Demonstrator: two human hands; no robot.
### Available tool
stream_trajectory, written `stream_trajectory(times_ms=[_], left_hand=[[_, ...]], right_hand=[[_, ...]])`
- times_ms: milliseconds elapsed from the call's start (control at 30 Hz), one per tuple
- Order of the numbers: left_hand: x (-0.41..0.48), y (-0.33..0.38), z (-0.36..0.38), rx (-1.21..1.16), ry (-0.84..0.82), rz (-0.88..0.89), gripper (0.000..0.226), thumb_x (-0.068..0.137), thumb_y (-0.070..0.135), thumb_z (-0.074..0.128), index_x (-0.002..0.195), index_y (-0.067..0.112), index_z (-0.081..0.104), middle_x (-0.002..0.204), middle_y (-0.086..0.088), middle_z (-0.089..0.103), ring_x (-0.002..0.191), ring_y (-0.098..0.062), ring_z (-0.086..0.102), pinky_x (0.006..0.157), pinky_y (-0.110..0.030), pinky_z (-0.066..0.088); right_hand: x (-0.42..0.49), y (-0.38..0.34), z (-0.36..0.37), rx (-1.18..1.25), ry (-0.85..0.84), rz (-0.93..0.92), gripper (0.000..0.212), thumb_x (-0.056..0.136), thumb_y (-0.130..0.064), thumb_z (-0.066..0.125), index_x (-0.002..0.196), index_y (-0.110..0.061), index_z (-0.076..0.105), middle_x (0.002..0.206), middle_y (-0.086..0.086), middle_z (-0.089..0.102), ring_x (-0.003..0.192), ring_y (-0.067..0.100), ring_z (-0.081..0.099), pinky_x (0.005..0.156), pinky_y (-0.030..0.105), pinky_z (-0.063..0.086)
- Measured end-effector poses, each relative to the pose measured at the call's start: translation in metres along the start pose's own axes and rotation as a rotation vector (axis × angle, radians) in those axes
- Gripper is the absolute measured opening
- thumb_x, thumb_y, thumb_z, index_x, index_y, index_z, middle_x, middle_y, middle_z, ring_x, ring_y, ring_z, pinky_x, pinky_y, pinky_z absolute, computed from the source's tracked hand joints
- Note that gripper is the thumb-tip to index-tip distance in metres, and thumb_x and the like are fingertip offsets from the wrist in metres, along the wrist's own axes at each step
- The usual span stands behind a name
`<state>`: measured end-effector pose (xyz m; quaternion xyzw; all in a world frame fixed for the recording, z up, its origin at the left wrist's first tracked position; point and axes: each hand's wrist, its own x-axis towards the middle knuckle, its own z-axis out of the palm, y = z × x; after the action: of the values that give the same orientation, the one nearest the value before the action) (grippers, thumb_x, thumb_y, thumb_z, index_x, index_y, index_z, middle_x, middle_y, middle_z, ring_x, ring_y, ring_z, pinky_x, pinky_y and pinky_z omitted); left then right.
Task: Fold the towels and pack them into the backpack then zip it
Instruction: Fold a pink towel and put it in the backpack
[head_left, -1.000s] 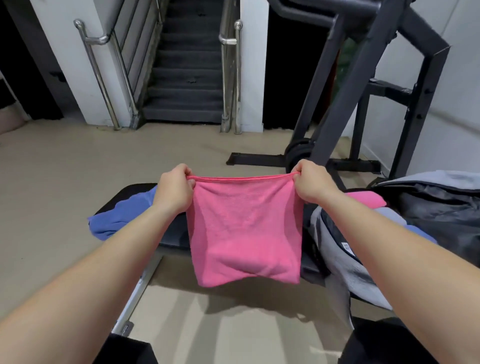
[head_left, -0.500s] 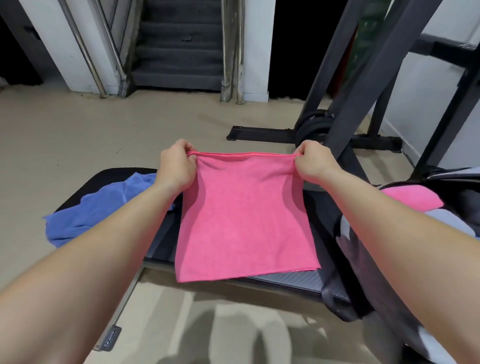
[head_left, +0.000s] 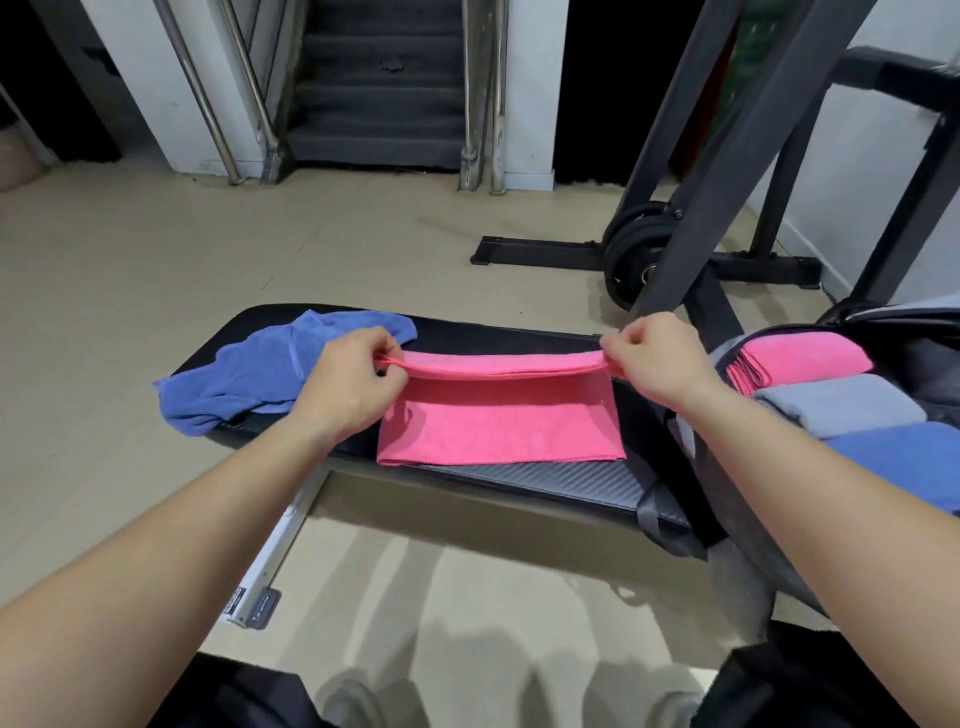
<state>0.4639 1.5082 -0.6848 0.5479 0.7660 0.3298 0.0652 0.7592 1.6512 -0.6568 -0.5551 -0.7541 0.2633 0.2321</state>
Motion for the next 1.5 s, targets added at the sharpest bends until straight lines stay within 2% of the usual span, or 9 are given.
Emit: stream_trajectory(times_ms=[67, 133, 367, 633, 1067, 1200, 1300, 1400, 1500], left_hand=[[-0.017, -0.002, 0.0, 0.047, -0.034, 0.054, 0.011, 0.078, 0.011, 0.06, 0.077, 0.022, 0.062, 0.079, 0.008, 0.066, 0.078, -0.012, 0.061, 0.075, -0.037, 0.053], [-0.029, -0.005, 0.001, 0.09, -0.086, 0.097, 0.011, 0.076, 0.013, 0.061, 0.077, 0.023, 0.062, 0.083, 0.008, 0.064, 0.08, -0.012, 0.06, 0.076, -0.037, 0.052], [-0.048, -0.01, 0.008, 0.214, -0.179, 0.207, 0.011, 0.073, 0.018, 0.064, 0.077, 0.026, 0.058, 0.083, 0.014, 0.053, 0.079, -0.01, 0.054, 0.075, -0.032, 0.05], [-0.05, -0.016, 0.012, 0.293, -0.207, 0.251, 0.012, 0.074, 0.021, 0.062, 0.079, 0.028, 0.053, 0.084, 0.013, 0.046, 0.078, -0.014, 0.05, 0.074, -0.035, 0.051], [-0.048, -0.022, 0.009, 0.355, -0.242, 0.25, 0.009, 0.076, 0.025, 0.059, 0.08, 0.029, 0.052, 0.085, 0.015, 0.044, 0.08, -0.012, 0.049, 0.068, -0.03, 0.046], [-0.052, -0.019, 0.012, 0.484, -0.312, 0.259, 0.008, 0.081, 0.036, 0.056, 0.079, 0.033, 0.048, 0.09, 0.012, 0.045, 0.089, -0.013, 0.047, 0.065, -0.031, 0.042], [-0.049, -0.012, 0.011, 0.593, -0.282, 0.248, 0.022, 0.081, 0.052, 0.048, 0.073, 0.032, 0.049, 0.09, 0.011, 0.048, 0.088, -0.012, 0.043, 0.062, -0.031, 0.039], [-0.04, 0.006, 0.017, 0.537, -0.236, 0.21, 0.032, 0.086, 0.056, 0.045, 0.071, 0.03, 0.053, 0.089, 0.011, 0.049, 0.091, -0.013, 0.045, 0.067, -0.032, 0.039], [-0.028, 0.029, 0.037, 0.401, -0.154, 0.141, 0.021, 0.093, 0.046, 0.049, 0.094, 0.029, 0.06, 0.102, 0.008, 0.053, 0.104, -0.017, 0.049, 0.082, -0.037, 0.047]], right_hand=[[-0.012, 0.006, 0.004, -0.062, 0.014, -0.023, 0.021, 0.086, -0.013, 0.068, 0.067, -0.005, 0.072, 0.077, 0.007, 0.071, 0.073, 0.016, 0.063, 0.07, 0.025, 0.041], [-0.02, 0.012, 0.01, -0.061, 0.015, -0.015, 0.009, 0.081, -0.005, 0.074, 0.075, -0.012, 0.075, 0.083, 0.0, 0.07, 0.081, 0.013, 0.062, 0.076, 0.021, 0.04], [-0.037, 0.022, 0.018, -0.132, -0.051, -0.037, 0.024, 0.08, 0.004, 0.065, 0.084, -0.019, 0.071, 0.089, -0.002, 0.069, 0.095, 0.018, 0.062, 0.08, 0.022, 0.041], [-0.039, 0.028, 0.022, -0.138, -0.102, -0.073, 0.02, 0.081, 0.002, 0.065, 0.087, -0.015, 0.073, 0.086, -0.004, 0.068, 0.096, 0.019, 0.061, 0.08, 0.023, 0.041], [-0.043, 0.03, 0.023, -0.165, -0.117, -0.092, 0.017, 0.077, -0.005, 0.072, 0.085, -0.02, 0.071, 0.088, -0.004, 0.068, 0.088, 0.017, 0.062, 0.075, 0.024, 0.044], [-0.048, 0.029, 0.027, -0.367, -0.208, -0.074, 0.021, 0.079, -0.014, 0.066, 0.088, -0.032, 0.067, 0.101, -0.007, 0.069, 0.099, 0.019, 0.064, 0.083, 0.034, 0.053], [-0.05, 0.017, 0.026, -0.552, -0.148, -0.104, 0.018, 0.085, -0.022, 0.06, 0.096, -0.031, 0.07, 0.107, -0.007, 0.067, 0.108, 0.023, 0.06, 0.08, 0.035, 0.051], [-0.045, 0.002, 0.031, -0.611, -0.06, -0.16, 0.021, 0.089, -0.029, 0.054, 0.099, -0.024, 0.072, 0.108, 0.001, 0.063, 0.109, 0.029, 0.055, 0.084, 0.039, 0.05], [-0.036, -0.01, 0.048, -0.508, -0.053, -0.221, 0.029, 0.095, -0.029, 0.048, 0.112, -0.024, 0.07, 0.117, 0.003, 0.06, 0.113, 0.029, 0.052, 0.09, 0.042, 0.046]])
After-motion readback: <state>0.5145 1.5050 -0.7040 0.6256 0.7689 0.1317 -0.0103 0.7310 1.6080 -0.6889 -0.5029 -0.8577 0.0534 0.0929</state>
